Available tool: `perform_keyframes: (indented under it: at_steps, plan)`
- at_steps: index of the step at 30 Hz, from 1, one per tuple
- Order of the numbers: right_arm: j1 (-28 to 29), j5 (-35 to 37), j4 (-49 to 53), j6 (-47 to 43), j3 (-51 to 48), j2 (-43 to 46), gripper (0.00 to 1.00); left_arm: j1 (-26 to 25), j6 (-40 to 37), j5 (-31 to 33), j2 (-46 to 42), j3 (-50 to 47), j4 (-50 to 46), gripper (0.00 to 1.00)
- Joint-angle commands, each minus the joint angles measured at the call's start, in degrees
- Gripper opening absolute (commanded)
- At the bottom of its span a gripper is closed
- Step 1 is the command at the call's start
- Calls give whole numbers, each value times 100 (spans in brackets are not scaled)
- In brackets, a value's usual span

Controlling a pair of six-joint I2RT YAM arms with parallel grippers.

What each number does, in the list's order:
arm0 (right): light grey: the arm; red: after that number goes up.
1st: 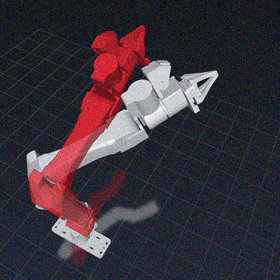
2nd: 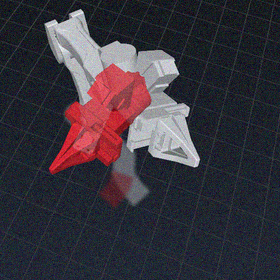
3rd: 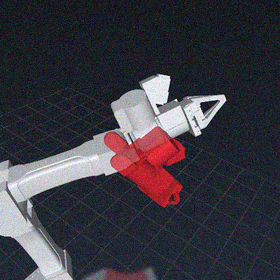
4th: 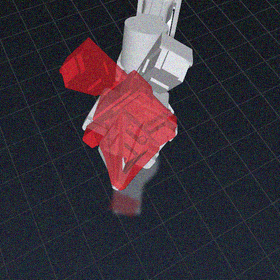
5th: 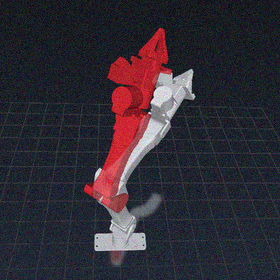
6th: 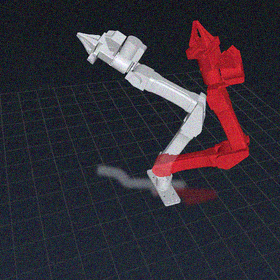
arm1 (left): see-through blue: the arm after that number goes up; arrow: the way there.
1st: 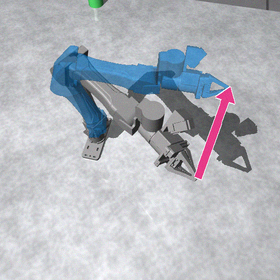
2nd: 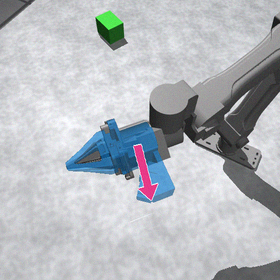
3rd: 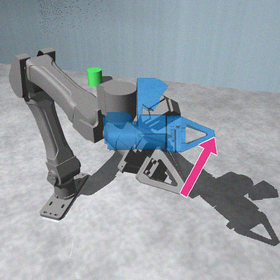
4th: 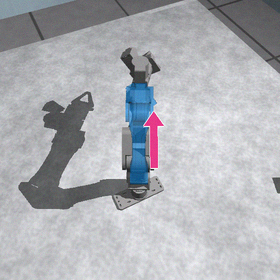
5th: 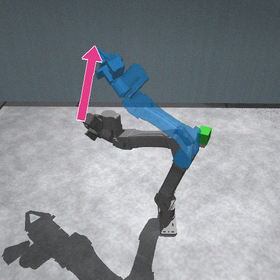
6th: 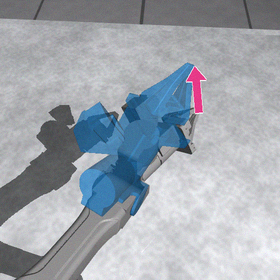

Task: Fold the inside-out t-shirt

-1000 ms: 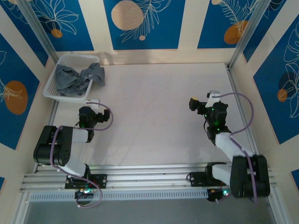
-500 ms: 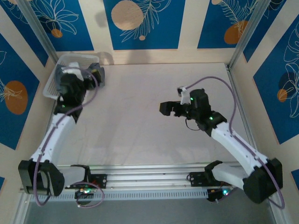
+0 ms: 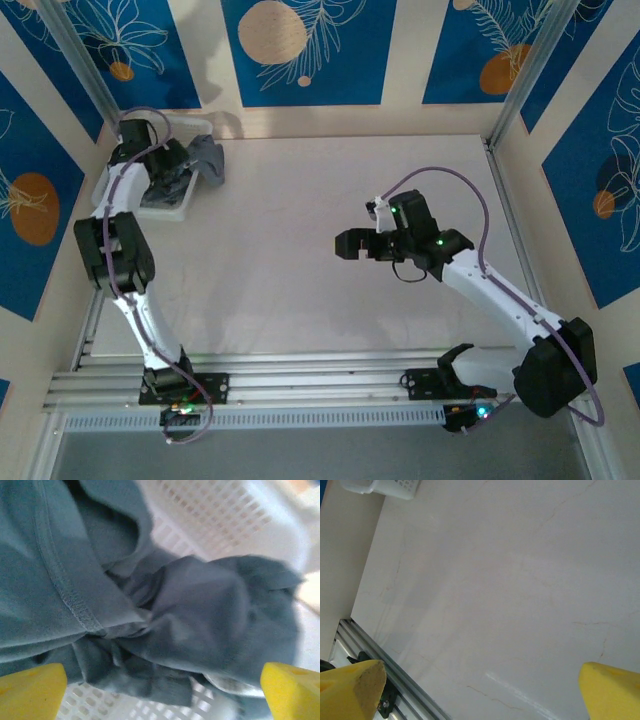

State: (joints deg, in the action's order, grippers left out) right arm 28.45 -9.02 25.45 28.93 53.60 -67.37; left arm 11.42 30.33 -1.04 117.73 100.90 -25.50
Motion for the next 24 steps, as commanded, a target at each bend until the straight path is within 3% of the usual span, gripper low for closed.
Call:
perform_keyframes:
  at_steps: [1,5,9,10,11,13,14,17,20,24]
  plan:
    - [-40,-15,184,-23,-48,322,99,163,-114,65,320,581,-578,99]
    - [-41,5,148,38,-126,427,99,322,-418,334,723,823,-456,99]
    - [-32,-40,268,54,34,417,99,363,-770,348,1321,1661,-937,99]
    - [-32,-23,312,43,76,417,99,370,-843,287,1401,1793,-948,88]
    - [-24,-7,336,36,107,433,99,378,-892,140,1432,1842,-913,69]
    - [-21,73,386,34,155,485,99,404,-885,-362,1375,1878,-808,6]
    - [-23,111,375,47,166,512,99,405,-852,-577,1304,1924,-829,0]
    - [-24,238,272,144,152,623,99,371,-547,-1144,663,1862,-645,0]
    - [-23,340,66,250,75,746,99,169,-332,-1267,-280,1944,-414,0]
    - [-41,527,-177,339,-49,891,99,-503,-290,-1456,-1128,2913,-741,0]
